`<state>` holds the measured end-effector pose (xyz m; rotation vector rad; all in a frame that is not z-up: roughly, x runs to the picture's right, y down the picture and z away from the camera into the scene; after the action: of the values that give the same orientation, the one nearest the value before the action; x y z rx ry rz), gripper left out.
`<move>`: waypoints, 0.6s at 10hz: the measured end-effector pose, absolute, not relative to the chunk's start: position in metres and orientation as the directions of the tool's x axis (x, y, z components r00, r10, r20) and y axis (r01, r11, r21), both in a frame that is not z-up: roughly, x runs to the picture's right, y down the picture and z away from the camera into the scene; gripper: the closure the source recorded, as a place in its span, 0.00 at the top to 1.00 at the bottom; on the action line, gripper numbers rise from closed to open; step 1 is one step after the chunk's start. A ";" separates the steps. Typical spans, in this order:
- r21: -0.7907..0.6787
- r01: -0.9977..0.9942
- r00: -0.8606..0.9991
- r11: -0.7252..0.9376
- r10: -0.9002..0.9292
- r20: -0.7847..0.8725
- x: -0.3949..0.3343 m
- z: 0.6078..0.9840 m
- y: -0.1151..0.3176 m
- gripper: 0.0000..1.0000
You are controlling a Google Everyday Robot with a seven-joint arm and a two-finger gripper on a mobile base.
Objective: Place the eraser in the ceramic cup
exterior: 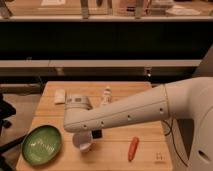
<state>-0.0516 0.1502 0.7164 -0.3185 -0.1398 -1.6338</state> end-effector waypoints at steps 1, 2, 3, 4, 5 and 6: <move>-0.097 0.992 -0.049 -0.078 -0.960 0.276 -0.049 0.709 0.145 0.01; -0.092 0.993 -0.045 -0.072 -0.963 0.267 -0.047 0.699 0.137 0.01; -0.087 0.994 -0.044 -0.069 -0.965 0.259 -0.046 0.689 0.131 0.01; -0.084 0.995 -0.040 -0.062 -0.969 0.244 -0.043 0.675 0.120 0.01; -0.081 0.995 -0.039 -0.060 -0.972 0.233 -0.043 0.666 0.115 0.01; -0.070 0.996 -0.041 -0.058 -0.974 0.223 -0.044 0.658 0.110 0.03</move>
<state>-0.0444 0.1103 0.6578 -0.2371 -0.1165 -1.6131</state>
